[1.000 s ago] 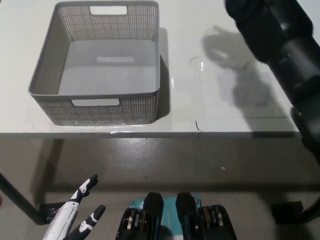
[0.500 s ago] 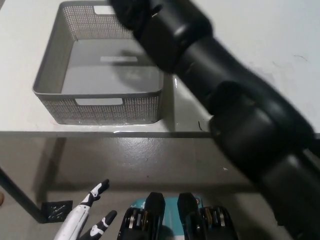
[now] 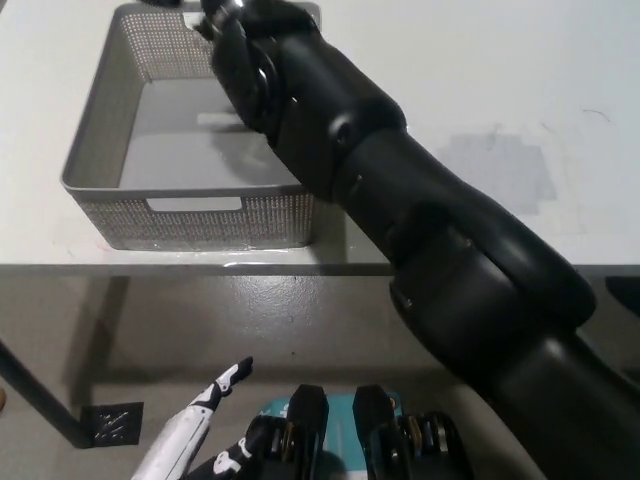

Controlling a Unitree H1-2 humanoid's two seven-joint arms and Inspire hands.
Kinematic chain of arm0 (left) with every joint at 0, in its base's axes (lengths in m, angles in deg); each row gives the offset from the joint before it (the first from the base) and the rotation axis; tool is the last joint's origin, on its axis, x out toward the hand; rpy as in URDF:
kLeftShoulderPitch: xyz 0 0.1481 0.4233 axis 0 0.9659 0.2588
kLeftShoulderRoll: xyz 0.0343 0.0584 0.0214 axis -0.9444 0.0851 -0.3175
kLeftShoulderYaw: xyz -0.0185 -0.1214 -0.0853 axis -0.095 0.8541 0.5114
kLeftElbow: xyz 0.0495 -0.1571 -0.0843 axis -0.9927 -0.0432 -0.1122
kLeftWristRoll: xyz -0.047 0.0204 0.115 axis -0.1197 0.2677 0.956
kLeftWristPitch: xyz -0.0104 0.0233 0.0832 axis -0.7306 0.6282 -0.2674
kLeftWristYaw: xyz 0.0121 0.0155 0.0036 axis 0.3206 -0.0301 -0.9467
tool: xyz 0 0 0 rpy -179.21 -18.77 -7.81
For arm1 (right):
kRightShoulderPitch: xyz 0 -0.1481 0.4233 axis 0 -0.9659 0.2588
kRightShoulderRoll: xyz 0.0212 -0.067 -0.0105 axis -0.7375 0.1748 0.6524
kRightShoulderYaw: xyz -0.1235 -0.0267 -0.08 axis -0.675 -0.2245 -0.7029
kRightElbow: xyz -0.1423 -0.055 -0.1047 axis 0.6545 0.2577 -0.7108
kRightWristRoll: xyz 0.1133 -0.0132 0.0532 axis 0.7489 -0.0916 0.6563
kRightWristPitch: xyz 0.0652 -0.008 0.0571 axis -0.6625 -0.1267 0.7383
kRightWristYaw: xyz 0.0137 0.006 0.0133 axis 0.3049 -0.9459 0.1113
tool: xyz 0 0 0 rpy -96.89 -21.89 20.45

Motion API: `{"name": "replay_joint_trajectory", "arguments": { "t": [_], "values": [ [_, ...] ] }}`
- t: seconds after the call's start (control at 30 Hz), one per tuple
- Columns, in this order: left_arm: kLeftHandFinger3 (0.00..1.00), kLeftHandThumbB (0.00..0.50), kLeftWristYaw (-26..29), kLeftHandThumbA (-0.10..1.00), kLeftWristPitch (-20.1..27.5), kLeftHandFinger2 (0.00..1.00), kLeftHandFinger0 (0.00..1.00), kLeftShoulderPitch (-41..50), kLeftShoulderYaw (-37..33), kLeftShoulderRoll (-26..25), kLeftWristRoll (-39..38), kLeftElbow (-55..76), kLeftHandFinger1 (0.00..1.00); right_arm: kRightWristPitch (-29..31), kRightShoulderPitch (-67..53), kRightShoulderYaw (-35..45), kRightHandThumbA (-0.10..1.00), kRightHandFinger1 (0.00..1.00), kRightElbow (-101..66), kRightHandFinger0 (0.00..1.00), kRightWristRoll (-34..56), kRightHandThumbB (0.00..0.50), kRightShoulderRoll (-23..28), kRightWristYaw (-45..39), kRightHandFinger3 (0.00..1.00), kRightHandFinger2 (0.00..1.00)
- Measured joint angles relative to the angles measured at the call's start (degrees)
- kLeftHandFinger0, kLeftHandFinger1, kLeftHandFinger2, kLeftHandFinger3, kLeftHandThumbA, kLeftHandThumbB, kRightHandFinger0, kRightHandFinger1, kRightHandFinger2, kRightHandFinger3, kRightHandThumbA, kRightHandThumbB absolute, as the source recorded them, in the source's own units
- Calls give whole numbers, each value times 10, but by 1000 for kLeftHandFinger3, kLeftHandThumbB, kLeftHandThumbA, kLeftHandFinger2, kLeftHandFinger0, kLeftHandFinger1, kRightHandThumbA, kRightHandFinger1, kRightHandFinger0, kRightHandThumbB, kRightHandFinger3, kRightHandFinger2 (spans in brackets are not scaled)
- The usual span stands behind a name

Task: Use the right hand to pick up a black power cord and place it into a container on the left hand side

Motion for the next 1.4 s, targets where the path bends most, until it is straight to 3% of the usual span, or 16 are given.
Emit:
{"name": "replay_joint_trajectory", "arguments": {
  "t": [0.03,0.07,0.1,0.13,0.17,0.27,0.5,0.8,1.07,1.17,1.27,1.4],
  "values": [
    [1000,226,-1,969,0,1000,1000,-1,-1,-1,1,0,1000,0,-4,0,-100,56,2,0,0,229,1,0,594,578],
    [1000,227,-2,972,0,1000,1000,-3,-2,-2,3,1,1000,0,-9,-1,-100,38,6,0,0,230,2,0,568,536],
    [1000,223,-3,981,0,1000,1000,-3,-3,-3,4,1,1000,-1,-12,-2,408,750,8,480,0,324,3,0,1000,1000],
    [1000,223,-3,982,0,1000,1000,-4,-3,-4,5,1,1000,-1,-15,-2,469,947,9,669,0,355,4,0,1000,1000],
    [1000,216,-4,975,0,1000,1000,-4,-4,-5,6,1,1000,-1,-17,-2,649,1000,10,1000,0,482,5,-2,1000,1000],
    [1000,209,-9,951,0,1000,1000,-9,-9,-9,10,1,1000,-4,-20,3,781,1000,11,1000,4,500,12,-39,1000,1000],
    [1000,220,-18,955,-1,1000,1000,-33,-20,-10,16,1,1000,-3,-20,12,914,1000,1,1000,21,500,40,-112,1000,1000],
    [1000,204,-34,951,-5,1000,1000,-53,-28,-11,21,1,1000,-3,-30,17,914,1000,-22,1000,29,500,79,-153,1000,1000],
    [1000,178,-39,935,-5,1000,1000,-63,-32,-11,25,0,1000,-3,-42,19,982,1000,-38,1000,31,482,96,-169,1000,1000],
    [1000,190,-39,941,-5,1000,1000,-62,-33,-11,27,0,1000,2,-50,53,1000,1000,-67,1000,48,459,109,-176,1000,1000],
    [1000,191,-39,945,-5,1000,1000,-62,-33,-10,28,0,1000,6,-64,115,1000,1000,-120,1000,82,498,124,-186,1000,1000],
    [1000,177,-40,906,-6,1000,1000,-60,-33,-10,28,0,1000,3,-93,190,972,1000,-200,1000,126,498,142,-202,1000,1000]
  ]
}}
